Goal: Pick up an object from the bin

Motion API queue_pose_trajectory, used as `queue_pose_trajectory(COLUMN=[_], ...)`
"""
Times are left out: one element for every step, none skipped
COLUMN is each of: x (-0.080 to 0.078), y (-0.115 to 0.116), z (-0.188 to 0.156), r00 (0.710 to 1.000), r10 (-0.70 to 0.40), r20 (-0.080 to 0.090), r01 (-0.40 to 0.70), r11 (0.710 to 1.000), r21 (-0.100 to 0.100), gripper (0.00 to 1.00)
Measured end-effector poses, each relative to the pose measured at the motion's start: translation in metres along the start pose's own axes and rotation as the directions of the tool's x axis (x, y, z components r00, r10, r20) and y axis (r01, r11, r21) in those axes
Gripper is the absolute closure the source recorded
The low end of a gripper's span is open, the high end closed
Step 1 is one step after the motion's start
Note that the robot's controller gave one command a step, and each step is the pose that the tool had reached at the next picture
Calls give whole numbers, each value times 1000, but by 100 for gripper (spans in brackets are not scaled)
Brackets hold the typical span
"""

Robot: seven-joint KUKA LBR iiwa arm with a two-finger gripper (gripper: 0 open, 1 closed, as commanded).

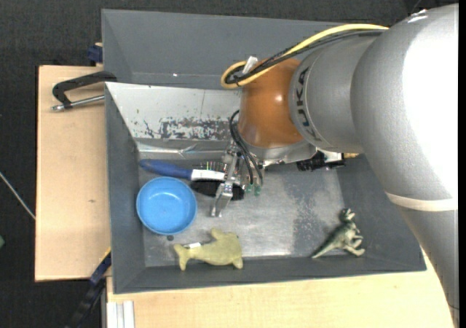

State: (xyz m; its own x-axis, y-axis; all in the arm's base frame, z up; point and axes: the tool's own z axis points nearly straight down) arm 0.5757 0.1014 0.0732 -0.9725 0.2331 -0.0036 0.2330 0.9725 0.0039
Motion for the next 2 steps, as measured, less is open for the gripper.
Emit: queue_pose_trajectory(x=[-1, -5], y=[1, 2], z=[-2, -5], r00=[1000, 1000], r10=[-1, 0], r20=[-2, 13], r01=[1, 0], r11=[1000, 1000], r21=[1, -3], gripper=[0, 100])
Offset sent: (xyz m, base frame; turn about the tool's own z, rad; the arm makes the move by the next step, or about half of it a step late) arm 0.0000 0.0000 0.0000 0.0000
